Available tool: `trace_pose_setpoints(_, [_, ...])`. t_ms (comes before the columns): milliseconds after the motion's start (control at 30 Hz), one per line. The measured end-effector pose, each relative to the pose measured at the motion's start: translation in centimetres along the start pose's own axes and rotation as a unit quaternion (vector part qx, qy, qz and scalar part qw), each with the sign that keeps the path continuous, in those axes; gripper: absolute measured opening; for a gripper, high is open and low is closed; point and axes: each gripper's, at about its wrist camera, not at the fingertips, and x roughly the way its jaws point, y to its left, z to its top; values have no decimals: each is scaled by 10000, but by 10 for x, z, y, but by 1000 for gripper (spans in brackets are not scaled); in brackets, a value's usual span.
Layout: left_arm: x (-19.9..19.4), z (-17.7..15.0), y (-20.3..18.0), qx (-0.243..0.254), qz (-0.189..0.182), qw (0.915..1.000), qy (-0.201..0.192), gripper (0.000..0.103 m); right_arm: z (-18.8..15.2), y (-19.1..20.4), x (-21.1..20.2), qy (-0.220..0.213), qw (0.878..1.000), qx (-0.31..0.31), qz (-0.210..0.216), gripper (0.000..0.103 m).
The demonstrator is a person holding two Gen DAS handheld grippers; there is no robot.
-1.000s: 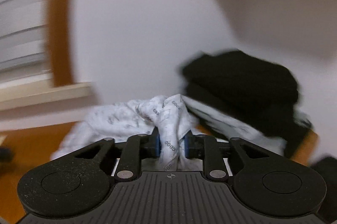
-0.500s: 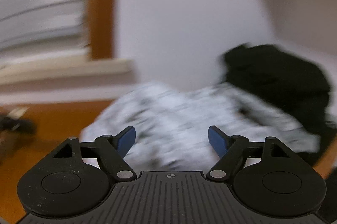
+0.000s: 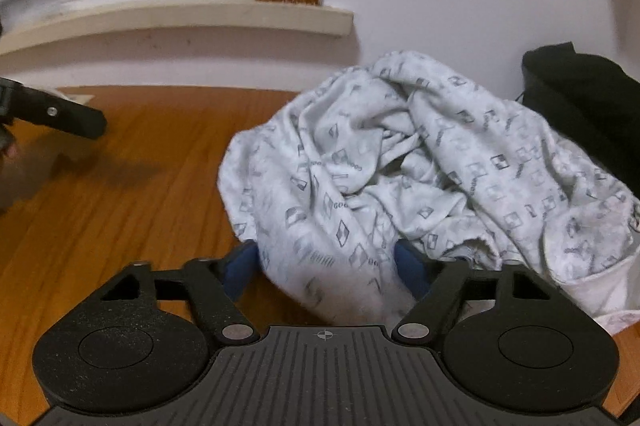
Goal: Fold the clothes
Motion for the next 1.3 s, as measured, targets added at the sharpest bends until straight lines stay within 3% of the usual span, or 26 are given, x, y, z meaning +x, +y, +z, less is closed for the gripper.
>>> trace_pose_setpoints(67, [0, 0, 0, -2, -2, 10000, 2, 103, 6, 2, 6, 18, 10000, -53, -25, 33])
trace_pose_setpoints(167, [0, -1, 0, -13, -9, 10000, 3, 103, 16, 6, 15, 19, 9999, -74, 153, 15])
trace_pose_setpoints(300, [-3, -1, 0, -48, -4, 10000, -53, 103, 34, 22, 14, -185, 9978, -112, 632, 11])
trace_pose_setpoints(533, [-8, 1, 3, -128, 10, 9998, -142, 103, 77, 46, -26, -1044, 9877, -290, 1125, 10])
trace_pose_setpoints(600, [-8, 1, 3, -125, 22, 9998, -143, 103, 91, 43, -40, -1336, 9843, -262, 1119, 9])
trace_pose_setpoints(700, [-8, 2, 4, -149, 25, 9998, -156, 103, 110, 22, -59, -1764, 9819, -39, 681, 10])
trace_pose_setpoints(800, [-8, 2, 5, -153, 48, 9997, -172, 103, 118, -14, -65, -1888, 9809, 457, -123, 13])
trace_pose_setpoints(833, [-8, 2, 5, -159, 60, 9997, -176, 103, 116, -26, -63, -1814, 9810, 603, -326, 24])
trace_pose_setpoints(867, [-7, 2, 5, -163, 57, 9997, -173, 103, 112, -37, -60, -1668, 9824, 736, -413, 42])
trace_pose_setpoints(900, [-7, 2, 5, -164, 56, 9997, -172, 103, 108, -49, -56, -1521, 9833, 869, -499, 47])
trace_pose_setpoints(1000, [-7, 2, 4, -153, 57, 9997, -173, 103, 81, -65, -54, -1256, 9829, 1040, -858, 51])
trace_pose_setpoints(1067, [-6, 1, 4, -133, 62, 9998, -162, 103, 63, -72, -52, -1109, 9817, 1110, -1081, 62])
trace_pose_setpoints(1133, [-5, 1, 3, -105, 71, 9998, -144, 103, 49, -77, -51, -955, 9807, 1132, -1278, 65])
trace_pose_setpoints(1200, [-4, 1, 3, -92, 91, 9998, -146, 103, 37, -78, -50, -860, 9809, 1063, -1385, 66])
trace_pose_setpoints(1267, [-4, 1, 3, -90, 92, 9998, -142, 103, 27, -77, -46, -739, 9840, 952, -1316, 77])
trace_pose_setpoints(1300, [-4, 0, 2, -86, 89, 9998, -137, 103, 23, -76, -42, -685, 9846, 860, -1361, 78])
